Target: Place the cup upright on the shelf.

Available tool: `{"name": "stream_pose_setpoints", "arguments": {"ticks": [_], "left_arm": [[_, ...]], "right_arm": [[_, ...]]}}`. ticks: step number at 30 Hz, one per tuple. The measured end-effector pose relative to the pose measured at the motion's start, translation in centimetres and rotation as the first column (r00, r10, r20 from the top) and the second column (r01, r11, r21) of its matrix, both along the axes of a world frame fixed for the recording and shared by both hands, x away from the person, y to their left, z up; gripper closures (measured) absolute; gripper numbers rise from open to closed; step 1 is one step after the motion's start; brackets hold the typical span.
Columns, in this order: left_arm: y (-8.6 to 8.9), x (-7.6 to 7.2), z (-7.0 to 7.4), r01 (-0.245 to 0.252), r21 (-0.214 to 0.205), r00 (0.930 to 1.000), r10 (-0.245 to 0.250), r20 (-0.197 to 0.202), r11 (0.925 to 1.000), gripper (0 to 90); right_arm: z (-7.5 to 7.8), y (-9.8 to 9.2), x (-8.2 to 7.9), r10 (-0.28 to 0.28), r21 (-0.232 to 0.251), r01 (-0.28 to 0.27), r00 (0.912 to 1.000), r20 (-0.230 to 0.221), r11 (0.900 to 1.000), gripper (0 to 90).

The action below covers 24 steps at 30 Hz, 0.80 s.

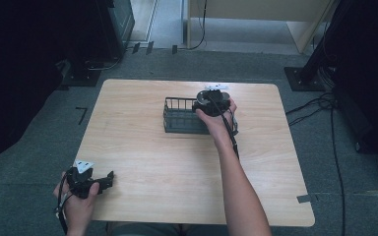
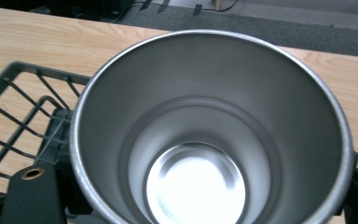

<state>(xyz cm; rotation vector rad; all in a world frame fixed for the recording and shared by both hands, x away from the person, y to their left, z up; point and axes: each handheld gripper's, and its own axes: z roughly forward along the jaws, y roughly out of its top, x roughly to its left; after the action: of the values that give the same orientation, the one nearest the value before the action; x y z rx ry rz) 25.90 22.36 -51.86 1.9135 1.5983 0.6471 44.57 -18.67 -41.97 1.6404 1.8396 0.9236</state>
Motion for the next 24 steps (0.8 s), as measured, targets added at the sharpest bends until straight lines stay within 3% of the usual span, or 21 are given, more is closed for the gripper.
{"name": "stream_pose_setpoints", "arguments": {"ticks": [24], "left_arm": [[0.0, 0.0, 0.0, 0.000, 0.000, 1.0000, 0.000, 0.000, 1.0000, 0.0]], "right_arm": [[-2.0, -0.2, 0.0, 0.000, -0.015, -0.001, 0.9993, -0.038, 0.9999, 17.4]]}}
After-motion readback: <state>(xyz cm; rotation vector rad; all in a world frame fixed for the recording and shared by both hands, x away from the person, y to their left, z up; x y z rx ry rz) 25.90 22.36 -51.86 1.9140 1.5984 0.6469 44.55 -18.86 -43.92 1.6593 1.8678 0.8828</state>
